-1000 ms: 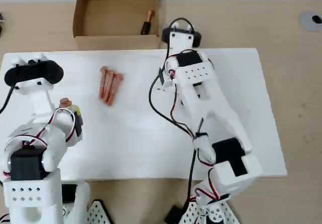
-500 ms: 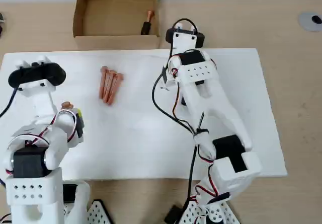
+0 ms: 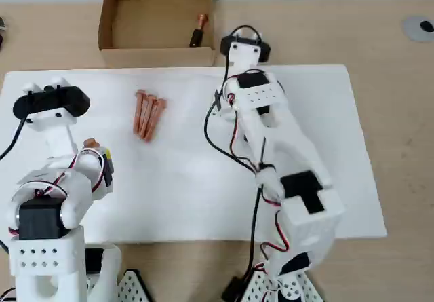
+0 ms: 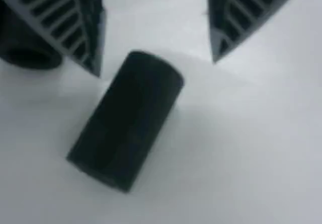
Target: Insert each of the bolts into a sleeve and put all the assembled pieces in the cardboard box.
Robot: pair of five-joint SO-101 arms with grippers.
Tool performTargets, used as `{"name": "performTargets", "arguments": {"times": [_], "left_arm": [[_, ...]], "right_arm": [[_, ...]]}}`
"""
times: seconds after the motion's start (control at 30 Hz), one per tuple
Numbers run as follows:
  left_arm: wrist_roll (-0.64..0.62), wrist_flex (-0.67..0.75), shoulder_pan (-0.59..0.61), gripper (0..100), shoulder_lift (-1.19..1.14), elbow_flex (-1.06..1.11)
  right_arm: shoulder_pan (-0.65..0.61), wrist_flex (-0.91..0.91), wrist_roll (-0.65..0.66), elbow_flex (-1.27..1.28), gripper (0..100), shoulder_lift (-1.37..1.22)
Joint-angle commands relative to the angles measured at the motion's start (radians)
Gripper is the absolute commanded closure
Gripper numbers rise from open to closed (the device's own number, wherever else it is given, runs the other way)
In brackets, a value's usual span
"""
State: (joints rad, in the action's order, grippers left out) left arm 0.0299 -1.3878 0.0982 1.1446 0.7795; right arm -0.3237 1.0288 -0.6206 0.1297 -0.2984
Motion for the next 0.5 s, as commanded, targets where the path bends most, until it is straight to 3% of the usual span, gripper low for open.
{"name": "performTargets", "arguments": {"times": [0.0, 0.47], "left_arm": [[0.006, 0.012, 0.011, 99, 0.016, -0.011], [0.006, 0.012, 0.011, 99, 0.018, -0.011]], "right_arm": [[0.018, -0.017, -0.037, -0.074, 81.7, -0.022], [0.039, -0.021, -0.038, -0.168, 81.7, -0.056]]}}
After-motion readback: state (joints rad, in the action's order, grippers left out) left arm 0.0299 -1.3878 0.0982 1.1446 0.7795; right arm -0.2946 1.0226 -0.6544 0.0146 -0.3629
